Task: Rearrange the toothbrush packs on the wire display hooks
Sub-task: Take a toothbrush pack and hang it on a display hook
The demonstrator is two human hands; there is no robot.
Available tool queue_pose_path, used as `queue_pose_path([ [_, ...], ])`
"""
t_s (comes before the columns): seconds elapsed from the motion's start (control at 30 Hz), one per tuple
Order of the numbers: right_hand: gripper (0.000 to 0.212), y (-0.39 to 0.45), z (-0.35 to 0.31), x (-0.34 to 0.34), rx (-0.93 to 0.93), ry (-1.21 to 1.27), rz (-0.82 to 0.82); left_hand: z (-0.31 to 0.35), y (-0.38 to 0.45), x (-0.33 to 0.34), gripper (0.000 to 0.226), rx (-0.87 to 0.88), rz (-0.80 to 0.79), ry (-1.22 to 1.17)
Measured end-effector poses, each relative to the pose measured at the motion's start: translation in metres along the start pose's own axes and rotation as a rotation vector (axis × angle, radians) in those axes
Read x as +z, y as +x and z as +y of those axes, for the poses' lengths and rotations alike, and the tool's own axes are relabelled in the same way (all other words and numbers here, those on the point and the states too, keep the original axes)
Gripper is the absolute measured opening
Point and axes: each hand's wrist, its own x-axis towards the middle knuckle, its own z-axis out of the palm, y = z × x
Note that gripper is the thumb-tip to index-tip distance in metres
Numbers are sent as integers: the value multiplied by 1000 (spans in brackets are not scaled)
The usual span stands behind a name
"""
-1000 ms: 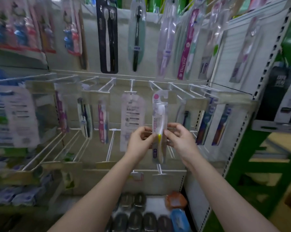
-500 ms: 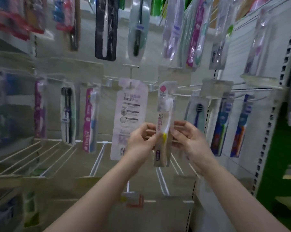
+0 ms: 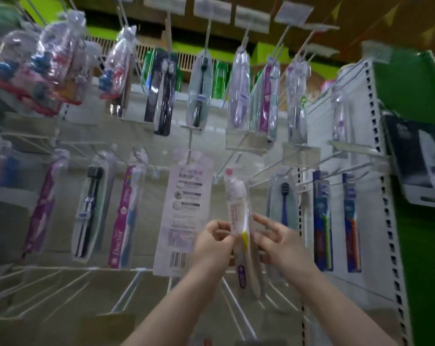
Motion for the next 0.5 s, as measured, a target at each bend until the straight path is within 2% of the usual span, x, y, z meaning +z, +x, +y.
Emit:
queue_pose_path([
  [0.5,39,33,-25,12,44,-47,63,21,37,2,6,-21,139,39],
])
